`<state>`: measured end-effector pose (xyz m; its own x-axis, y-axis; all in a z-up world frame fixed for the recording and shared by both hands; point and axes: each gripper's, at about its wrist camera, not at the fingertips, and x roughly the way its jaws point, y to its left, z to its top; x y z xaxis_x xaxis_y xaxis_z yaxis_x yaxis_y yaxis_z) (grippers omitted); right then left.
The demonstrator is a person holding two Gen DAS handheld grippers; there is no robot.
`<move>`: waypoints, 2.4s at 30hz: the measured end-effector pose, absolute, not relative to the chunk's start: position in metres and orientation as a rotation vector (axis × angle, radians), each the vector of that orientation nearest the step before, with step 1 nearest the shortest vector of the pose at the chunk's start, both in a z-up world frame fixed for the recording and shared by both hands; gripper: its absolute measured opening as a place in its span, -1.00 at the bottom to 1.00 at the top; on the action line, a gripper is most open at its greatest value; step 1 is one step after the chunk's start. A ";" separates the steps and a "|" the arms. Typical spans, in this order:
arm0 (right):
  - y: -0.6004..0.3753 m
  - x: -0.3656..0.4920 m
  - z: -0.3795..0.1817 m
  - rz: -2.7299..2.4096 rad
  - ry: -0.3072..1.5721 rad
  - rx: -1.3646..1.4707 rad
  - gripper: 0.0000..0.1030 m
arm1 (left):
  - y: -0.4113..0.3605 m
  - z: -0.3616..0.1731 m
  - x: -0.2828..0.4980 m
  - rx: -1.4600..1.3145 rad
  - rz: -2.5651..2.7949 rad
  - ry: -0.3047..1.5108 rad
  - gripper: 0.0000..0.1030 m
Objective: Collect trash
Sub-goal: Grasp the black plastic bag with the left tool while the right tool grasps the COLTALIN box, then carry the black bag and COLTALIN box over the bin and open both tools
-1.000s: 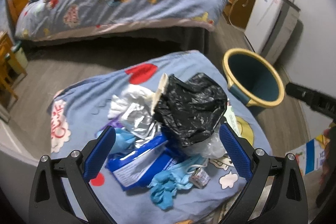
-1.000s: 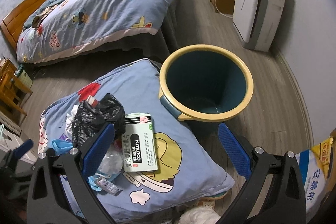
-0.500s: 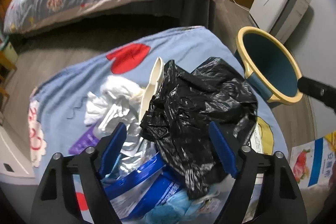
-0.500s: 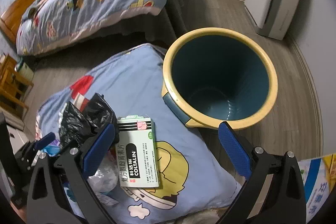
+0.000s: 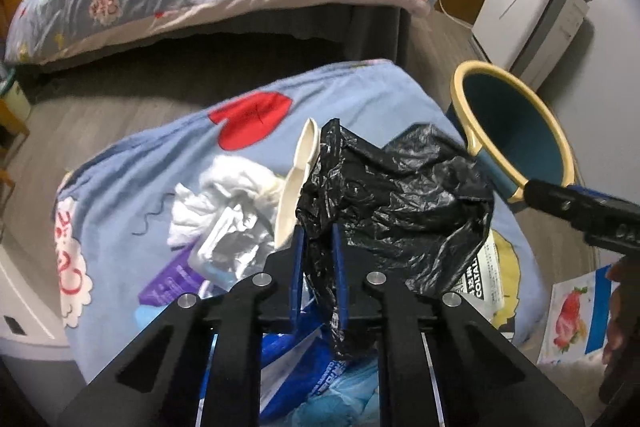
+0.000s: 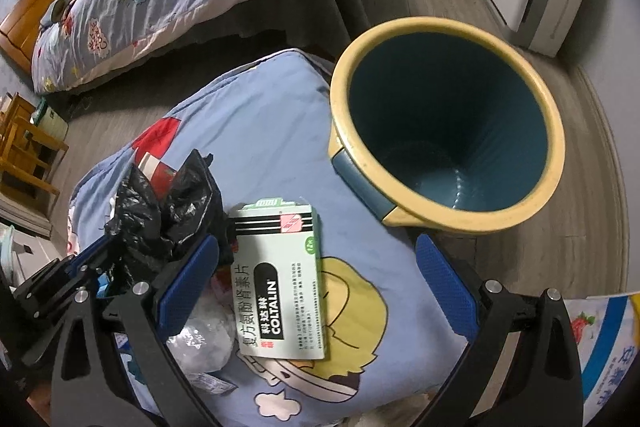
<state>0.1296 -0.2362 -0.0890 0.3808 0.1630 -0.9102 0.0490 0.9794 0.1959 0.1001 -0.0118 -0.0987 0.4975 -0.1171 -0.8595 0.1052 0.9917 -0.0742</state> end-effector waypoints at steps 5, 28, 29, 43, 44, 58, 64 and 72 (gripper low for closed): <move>-0.228 0.129 -0.098 0.094 1.208 0.190 0.89 | 0.001 -0.072 0.095 -0.051 -0.116 0.960 -0.78; -0.180 0.142 -0.133 0.174 1.335 0.080 0.38 | 0.007 -0.027 0.088 -0.089 -0.135 0.828 -0.81; -0.183 0.141 -0.126 0.170 1.320 0.094 0.38 | 0.007 -0.025 0.087 -0.096 -0.139 0.822 -0.81; -0.285 0.149 -0.024 0.041 1.005 0.197 0.38 | -0.023 0.019 0.086 -0.162 -0.210 0.708 -0.81; -0.292 0.152 -0.023 0.034 0.990 0.209 0.38 | -0.026 0.020 0.089 -0.164 -0.217 0.711 -0.81; -0.394 0.180 -0.021 -0.031 0.963 0.293 0.38 | -0.118 -0.010 0.130 -0.084 -0.335 0.802 -0.81; -0.410 0.184 -0.040 -0.067 0.989 0.306 0.38 | -0.148 -0.038 0.152 -0.065 -0.351 0.854 -0.81; -0.417 0.197 -0.061 -0.108 1.022 0.325 0.39 | -0.176 -0.069 0.168 -0.020 -0.371 0.886 -0.81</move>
<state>0.1973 -0.4174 -0.0606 0.5215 0.0623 -0.8510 0.2392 0.9467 0.2159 0.1677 -0.1757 -0.0690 0.5735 -0.3243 -0.7522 0.3080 0.9363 -0.1689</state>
